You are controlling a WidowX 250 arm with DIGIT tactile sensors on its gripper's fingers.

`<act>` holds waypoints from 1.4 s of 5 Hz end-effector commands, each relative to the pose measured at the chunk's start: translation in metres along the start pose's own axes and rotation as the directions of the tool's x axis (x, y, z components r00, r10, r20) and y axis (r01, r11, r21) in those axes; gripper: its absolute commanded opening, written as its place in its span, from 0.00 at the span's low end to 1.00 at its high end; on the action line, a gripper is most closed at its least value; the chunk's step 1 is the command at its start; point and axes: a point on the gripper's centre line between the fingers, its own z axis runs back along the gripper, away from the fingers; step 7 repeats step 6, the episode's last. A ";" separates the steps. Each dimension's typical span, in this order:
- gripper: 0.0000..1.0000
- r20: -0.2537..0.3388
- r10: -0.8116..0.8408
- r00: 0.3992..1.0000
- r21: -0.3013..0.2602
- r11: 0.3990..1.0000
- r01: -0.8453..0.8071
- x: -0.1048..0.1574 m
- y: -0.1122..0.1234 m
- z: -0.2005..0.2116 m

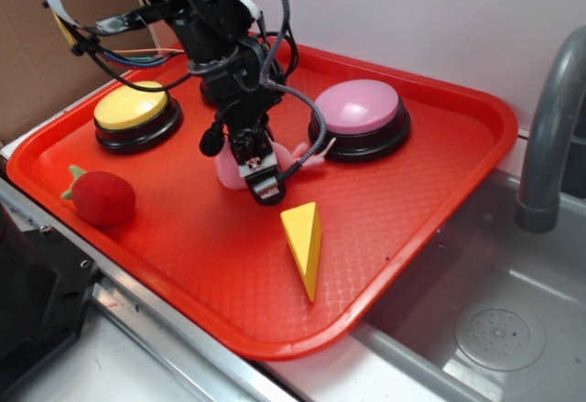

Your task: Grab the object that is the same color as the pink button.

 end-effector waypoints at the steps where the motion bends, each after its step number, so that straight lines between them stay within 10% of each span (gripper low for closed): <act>1: 0.00 -0.061 0.122 0.991 -0.003 0.993 -0.122 0.000 -0.010 0.039; 5: 0.00 -0.056 0.559 0.827 0.281 0.804 -0.524 -0.040 0.011 0.174; 7: 0.00 -0.071 0.494 0.867 0.230 0.854 -0.467 -0.039 0.018 0.167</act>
